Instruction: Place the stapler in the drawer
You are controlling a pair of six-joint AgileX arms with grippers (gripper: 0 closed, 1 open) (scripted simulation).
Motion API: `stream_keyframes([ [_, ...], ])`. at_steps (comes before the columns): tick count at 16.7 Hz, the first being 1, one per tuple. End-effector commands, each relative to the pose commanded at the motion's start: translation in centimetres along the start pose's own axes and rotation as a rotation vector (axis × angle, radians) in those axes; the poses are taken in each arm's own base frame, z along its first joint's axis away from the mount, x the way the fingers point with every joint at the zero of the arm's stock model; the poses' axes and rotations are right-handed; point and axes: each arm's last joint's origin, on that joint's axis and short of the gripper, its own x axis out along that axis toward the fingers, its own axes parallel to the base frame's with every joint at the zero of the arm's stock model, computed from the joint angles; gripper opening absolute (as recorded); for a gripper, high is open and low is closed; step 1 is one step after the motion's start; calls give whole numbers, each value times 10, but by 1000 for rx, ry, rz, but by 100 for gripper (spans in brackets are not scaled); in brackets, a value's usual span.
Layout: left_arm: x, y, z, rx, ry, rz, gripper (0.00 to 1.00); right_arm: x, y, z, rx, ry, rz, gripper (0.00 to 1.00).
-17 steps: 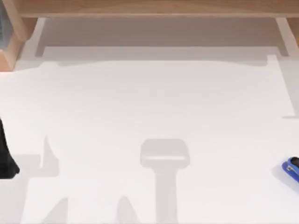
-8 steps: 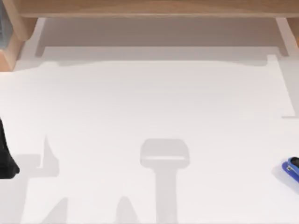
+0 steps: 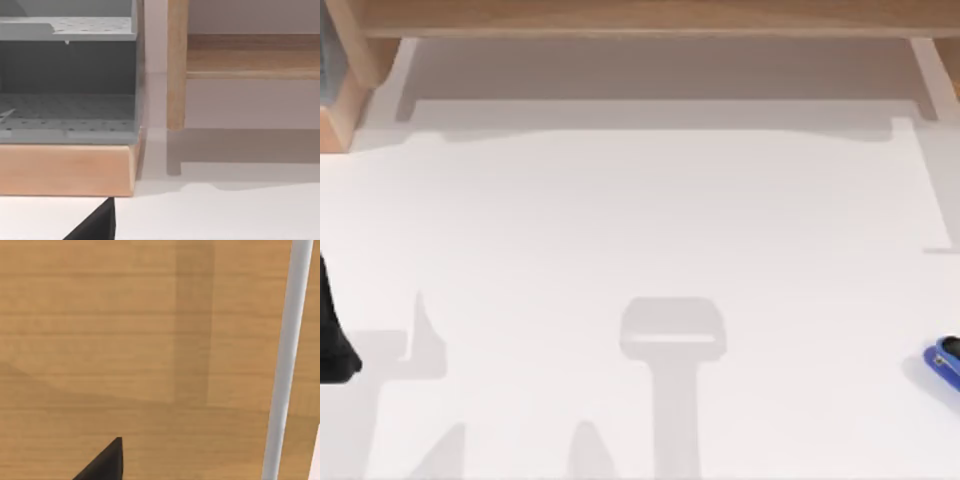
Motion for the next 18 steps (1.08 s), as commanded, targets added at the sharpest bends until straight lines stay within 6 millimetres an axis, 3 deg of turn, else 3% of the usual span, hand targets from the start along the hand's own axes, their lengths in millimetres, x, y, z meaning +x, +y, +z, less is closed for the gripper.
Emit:
stream_keyframes([
  [10, 0, 0, 0, 0, 0, 0, 100, -19, 0, 0, 0, -2, 0, 100],
  [18, 0, 0, 0, 0, 0, 0, 100, -19, 5, 1, 80, 4, 37, 100],
])
